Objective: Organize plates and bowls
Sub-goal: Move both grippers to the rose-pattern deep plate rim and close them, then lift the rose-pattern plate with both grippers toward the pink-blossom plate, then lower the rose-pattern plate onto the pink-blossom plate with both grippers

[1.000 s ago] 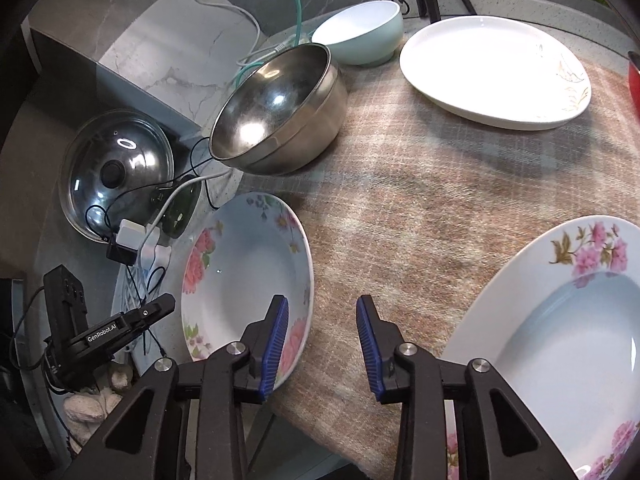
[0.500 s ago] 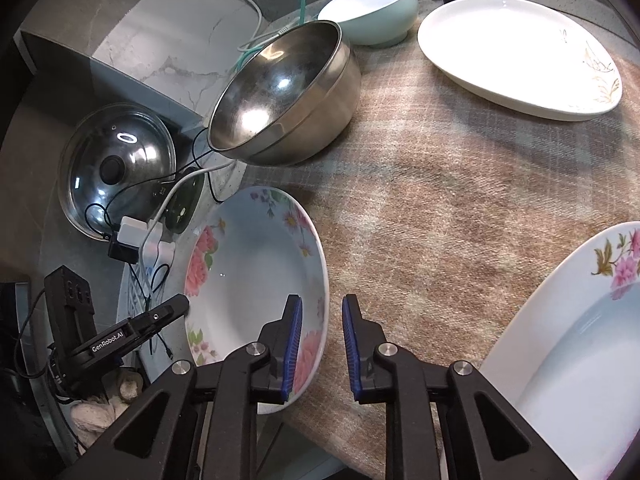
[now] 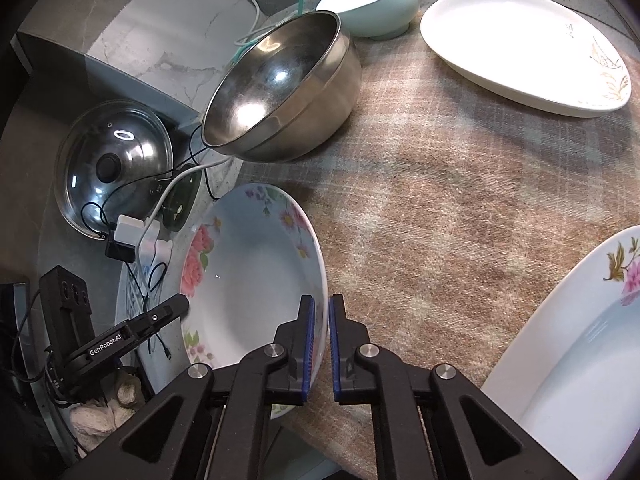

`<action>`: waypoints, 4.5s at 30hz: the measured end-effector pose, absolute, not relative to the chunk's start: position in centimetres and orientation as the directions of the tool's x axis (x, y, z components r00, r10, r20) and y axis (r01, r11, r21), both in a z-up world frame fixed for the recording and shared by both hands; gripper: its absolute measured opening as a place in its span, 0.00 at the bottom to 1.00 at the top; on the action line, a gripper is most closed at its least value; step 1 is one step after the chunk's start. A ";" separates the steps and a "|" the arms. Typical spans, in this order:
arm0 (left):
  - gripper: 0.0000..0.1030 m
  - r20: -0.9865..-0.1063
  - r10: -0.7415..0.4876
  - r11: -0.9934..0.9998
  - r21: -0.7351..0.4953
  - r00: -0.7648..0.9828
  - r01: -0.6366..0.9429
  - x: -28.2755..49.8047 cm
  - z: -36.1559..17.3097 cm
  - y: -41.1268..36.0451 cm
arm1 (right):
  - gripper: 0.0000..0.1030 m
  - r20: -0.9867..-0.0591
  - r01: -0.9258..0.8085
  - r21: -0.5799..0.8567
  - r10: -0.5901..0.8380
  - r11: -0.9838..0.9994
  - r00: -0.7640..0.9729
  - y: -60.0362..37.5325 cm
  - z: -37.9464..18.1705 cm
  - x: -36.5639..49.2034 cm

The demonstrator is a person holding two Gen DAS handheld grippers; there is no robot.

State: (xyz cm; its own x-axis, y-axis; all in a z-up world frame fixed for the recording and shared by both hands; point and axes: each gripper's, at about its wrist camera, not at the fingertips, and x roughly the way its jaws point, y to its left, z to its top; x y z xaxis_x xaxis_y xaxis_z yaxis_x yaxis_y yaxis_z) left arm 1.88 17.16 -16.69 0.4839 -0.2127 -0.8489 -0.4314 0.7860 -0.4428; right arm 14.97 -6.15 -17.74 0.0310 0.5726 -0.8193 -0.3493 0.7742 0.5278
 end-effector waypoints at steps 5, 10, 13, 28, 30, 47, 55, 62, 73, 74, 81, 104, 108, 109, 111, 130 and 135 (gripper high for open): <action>0.07 -0.853 -0.201 0.796 -0.429 0.482 -0.426 2.1 -16.7 17.0 | 0.05 -0.819 -0.346 0.531 0.574 0.774 0.027 -6.0 -18.0 15.0; 0.07 -0.855 -0.195 0.802 -0.421 0.480 -0.424 2.1 -16.8 16.9 | 0.05 -0.825 -0.360 0.517 0.565 0.776 0.033 -5.9 -17.9 15.0; 0.07 -0.856 -0.188 0.808 -0.413 0.481 -0.420 2.2 -16.8 16.8 | 0.05 -0.825 -0.362 0.518 0.565 0.775 0.031 -5.9 -17.9 15.0; 0.07 -0.855 -0.177 0.820 -0.402 0.488 -0.408 2.0 -16.5 16.2 | 0.05 -0.813 -0.355 0.538 0.582 0.765 0.023 -6.7 -17.9 14.8; 0.07 -0.854 -0.176 0.824 -0.400 0.490 -0.402 2.0 -16.3 16.1 | 0.06 -0.813 -0.359 0.534 0.581 0.766 0.030 -6.7 -17.7 14.7; 0.07 -0.829 -0.191 0.843 -0.413 0.526 -0.345 2.8 -14.1 14.2 | 0.06 -0.789 -0.339 0.554 0.609 0.760 0.077 -9.6 -15.5 14.5; 0.07 -0.818 -0.223 0.856 -0.425 0.530 -0.295 4.1 -13.3 12.0 | 0.06 -0.775 -0.305 0.565 0.620 0.767 0.122 -12.3 -14.4 14.4; 0.07 -0.806 -0.261 0.866 -0.438 0.531 -0.241 5.5 -12.6 9.4 | 0.06 -0.771 -0.267 0.567 0.616 0.779 0.161 -15.5 -13.7 14.3; 0.07 -0.802 -0.309 0.880 -0.445 0.511 -0.166 7.2 -12.1 5.4 | 0.06 -0.761 -0.204 0.575 0.609 0.793 0.224 -20.7 -12.7 13.9; 0.07 -0.801 -0.315 0.881 -0.446 0.509 -0.158 7.4 -12.0 5.0 | 0.06 -0.760 -0.196 0.576 0.608 0.794 0.230 -21.3 -12.6 13.9; 0.07 -0.801 -0.349 0.887 -0.450 0.487 -0.103 8.4 -12.0 2.1 | 0.06 -0.758 -0.149 0.578 0.596 0.802 0.265 -24.7 -12.3 13.4; 0.07 -0.825 -0.414 0.897 -0.442 0.385 0.018 10.1 -13.6 -5.6 | 0.06 -0.774 -0.007 0.570 0.540 0.821 0.330 -33.6 -13.8 11.3; 0.07 -0.828 -0.415 0.898 -0.439 0.377 0.026 10.1 -13.8 -6.4 | 0.06 -0.776 0.006 0.571 0.537 0.821 0.330 -34.3 -14.1 11.1; 0.07 -0.829 -0.414 0.899 -0.437 0.375 0.028 10.1 -13.8 -6.6 | 0.06 -0.777 0.009 0.571 0.536 0.821 0.329 -34.4 -14.2 11.0; 0.07 -0.832 -0.413 0.901 -0.434 0.370 0.030 10.1 -14.0 -6.8 | 0.06 -0.778 0.013 0.570 0.535 0.821 0.328 -34.6 -14.4 10.9; 0.07 -0.849 -0.395 0.910 -0.414 0.352 0.022 10.2 -14.9 -7.2 | 0.06 -0.786 0.022 0.569 0.536 0.822 0.308 -34.5 -15.7 10.5; 0.07 -0.850 -0.396 0.910 -0.414 0.348 0.025 10.2 -15.0 -7.2 | 0.06 -0.790 0.025 0.565 0.532 0.825 0.305 -34.3 -15.9 10.7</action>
State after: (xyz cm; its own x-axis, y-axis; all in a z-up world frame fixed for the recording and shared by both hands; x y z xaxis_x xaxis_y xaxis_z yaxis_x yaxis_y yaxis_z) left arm 10.22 -7.22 -15.02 0.3475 -0.3960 -0.8499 0.0246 0.9100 -0.4139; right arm 10.66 -34.33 -15.87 0.3046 0.5318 -0.7902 0.0248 0.8249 0.5648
